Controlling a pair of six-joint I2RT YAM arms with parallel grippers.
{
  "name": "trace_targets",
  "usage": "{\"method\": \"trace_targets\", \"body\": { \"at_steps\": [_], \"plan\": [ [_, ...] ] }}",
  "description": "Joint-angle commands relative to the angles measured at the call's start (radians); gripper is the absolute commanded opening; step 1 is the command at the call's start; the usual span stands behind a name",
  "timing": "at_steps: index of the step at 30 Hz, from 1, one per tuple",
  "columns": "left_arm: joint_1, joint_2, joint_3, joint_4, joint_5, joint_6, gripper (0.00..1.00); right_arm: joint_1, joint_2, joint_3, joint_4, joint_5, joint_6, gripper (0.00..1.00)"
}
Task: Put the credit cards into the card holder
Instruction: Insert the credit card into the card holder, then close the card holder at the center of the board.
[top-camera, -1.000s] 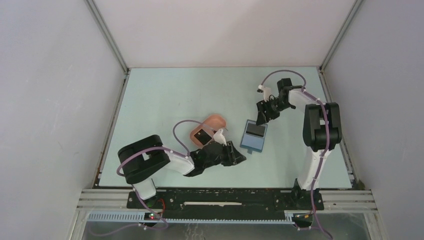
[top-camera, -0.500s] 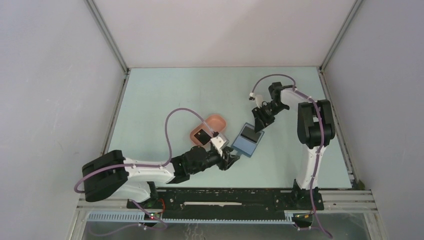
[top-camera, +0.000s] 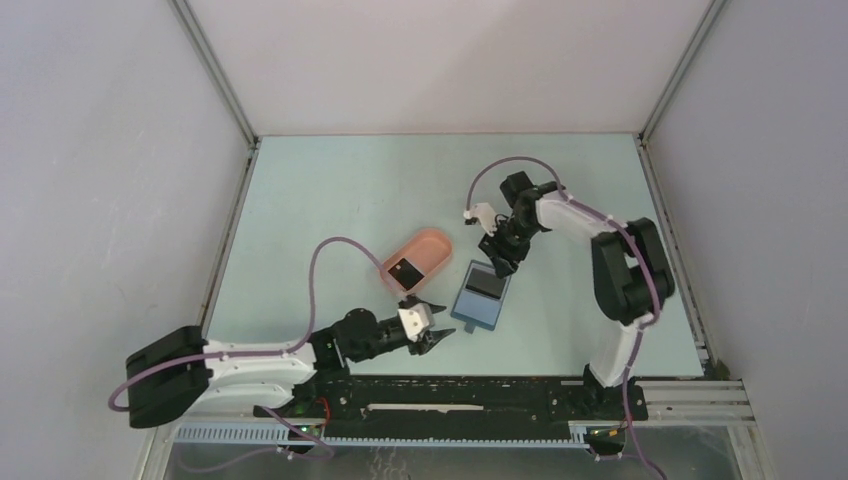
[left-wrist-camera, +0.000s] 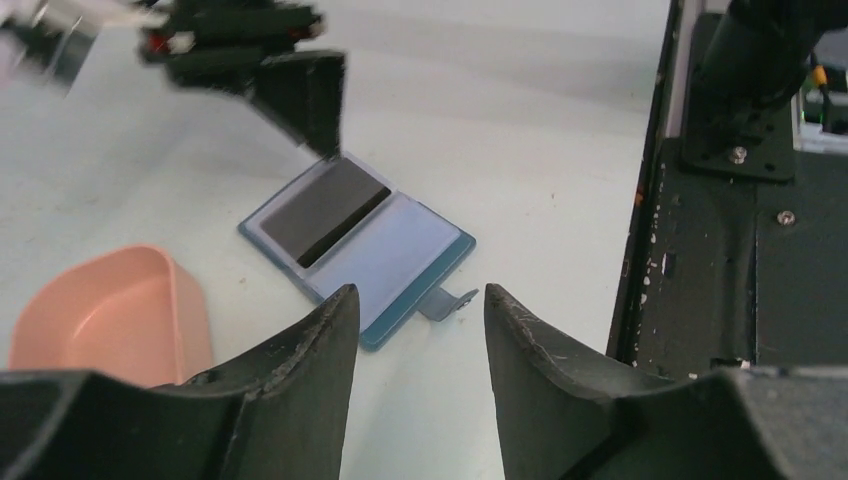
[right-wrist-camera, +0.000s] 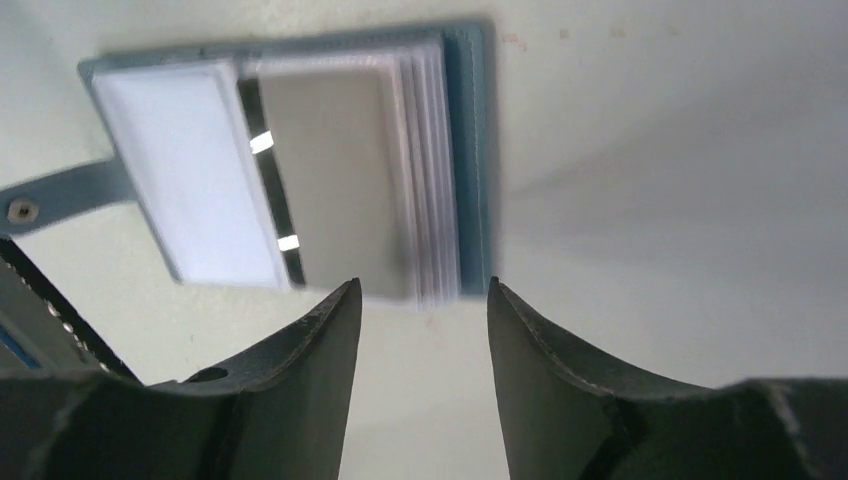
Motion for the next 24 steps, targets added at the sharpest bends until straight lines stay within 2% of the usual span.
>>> {"method": "trace_targets", "body": {
  "at_steps": [1,3,5,7,10,13,19,24],
  "plan": [
    [-0.004,-0.156,-0.092,0.057,-0.126,-0.113,0.54,0.021,-0.289,-0.108,0.109,0.064,-0.071,0.6],
    [-0.004,-0.25,-0.113,0.029,-0.18,-0.167,0.54,0.056,-0.416,-0.191,0.13,0.019,-0.099,0.64],
    [-0.003,-0.354,-0.126,-0.01,-0.223,-0.206,0.55,0.099,-0.542,-0.281,0.122,-0.103,-0.142,0.68],
    [-0.003,-0.454,-0.144,-0.035,-0.252,-0.234,0.65,0.165,-0.663,-0.386,0.13,-0.232,-0.177,0.73],
    [-0.002,-0.574,-0.173,-0.062,-0.293,-0.281,0.8,0.298,-0.748,-0.551,0.241,-0.217,-0.144,0.8],
    [-0.001,-0.667,-0.194,-0.101,-0.323,-0.325,0.9,0.388,-0.717,-0.583,0.321,-0.094,-0.071,0.8],
    [-0.002,-0.693,-0.201,-0.165,-0.343,-0.385,0.92,0.492,-0.577,-0.569,0.4,0.05,0.01,0.77],
    [-0.001,-0.666,-0.203,-0.169,-0.365,-0.393,0.92,0.524,-0.5,-0.537,0.432,0.12,0.056,0.72]
  ]
}}
